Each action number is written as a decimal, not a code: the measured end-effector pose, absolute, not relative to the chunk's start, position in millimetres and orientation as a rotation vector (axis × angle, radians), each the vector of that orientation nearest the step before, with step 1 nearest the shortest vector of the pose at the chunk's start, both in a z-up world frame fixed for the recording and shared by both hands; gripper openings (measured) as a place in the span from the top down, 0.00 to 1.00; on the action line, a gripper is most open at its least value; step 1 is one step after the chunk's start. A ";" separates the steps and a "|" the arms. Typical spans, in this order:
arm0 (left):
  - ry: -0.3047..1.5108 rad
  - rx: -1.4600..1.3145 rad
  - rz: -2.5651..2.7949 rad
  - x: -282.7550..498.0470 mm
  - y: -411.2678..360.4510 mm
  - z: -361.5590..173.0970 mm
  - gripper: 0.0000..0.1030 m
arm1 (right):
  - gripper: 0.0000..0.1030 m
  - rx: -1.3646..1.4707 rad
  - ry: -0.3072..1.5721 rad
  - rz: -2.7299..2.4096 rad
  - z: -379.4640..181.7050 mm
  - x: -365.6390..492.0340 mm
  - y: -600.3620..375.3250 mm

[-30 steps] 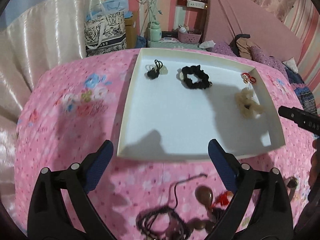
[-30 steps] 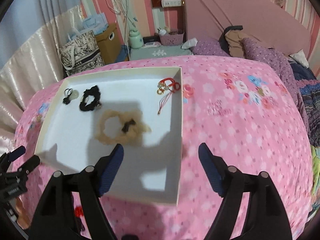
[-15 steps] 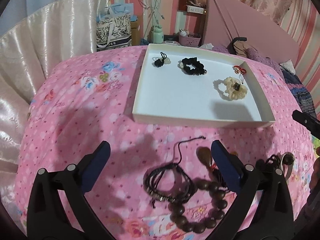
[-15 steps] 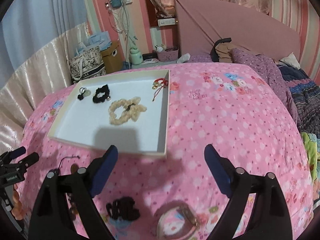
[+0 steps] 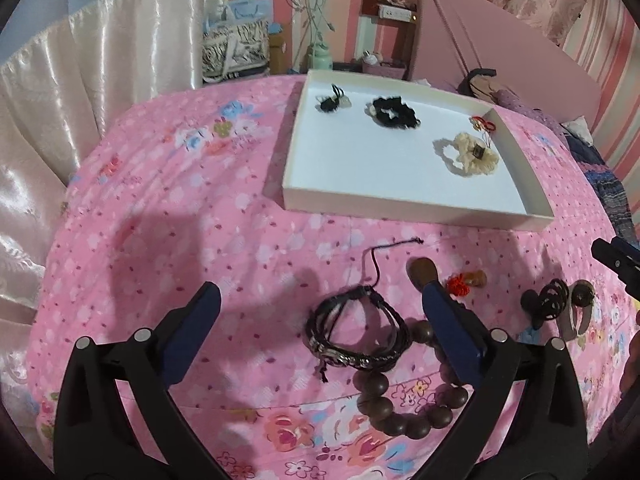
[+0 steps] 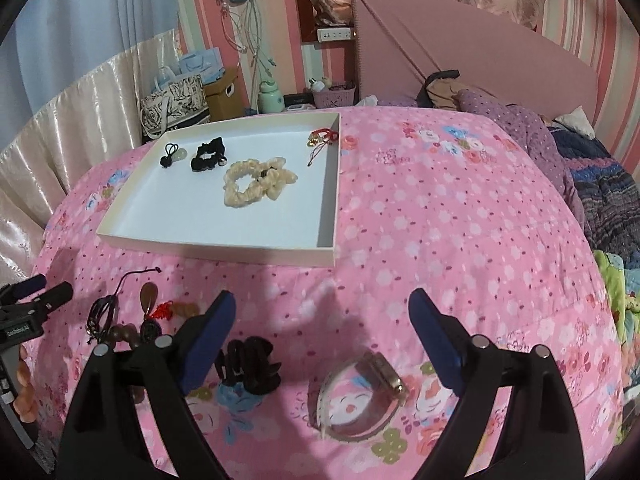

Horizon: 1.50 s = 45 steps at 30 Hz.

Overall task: Organize jewelry
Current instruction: 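Withdraw both open tools from the tray back over the remaining jewelry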

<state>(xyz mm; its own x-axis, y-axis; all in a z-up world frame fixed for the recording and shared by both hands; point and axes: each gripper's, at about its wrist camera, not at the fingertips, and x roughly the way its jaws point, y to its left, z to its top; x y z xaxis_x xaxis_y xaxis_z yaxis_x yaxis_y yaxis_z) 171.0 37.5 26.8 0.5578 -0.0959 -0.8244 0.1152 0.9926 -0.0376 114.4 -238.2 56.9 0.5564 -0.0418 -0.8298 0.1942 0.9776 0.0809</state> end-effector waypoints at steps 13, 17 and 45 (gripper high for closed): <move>1.025 -0.011 -0.119 176.8 42.3 12.2 0.03 | 0.14 0.131 0.993 -0.139 52.1 111.9 -230.0; 1.034 -0.011 -0.118 177.8 44.1 10.7 0.03 | 0.14 0.124 1.004 -0.135 50.8 114.0 -224.8; 1.143 0.000 -0.169 192.4 45.0 -19.0 0.48 | 0.31 -0.027 1.289 0.099 10.0 177.0 -130.9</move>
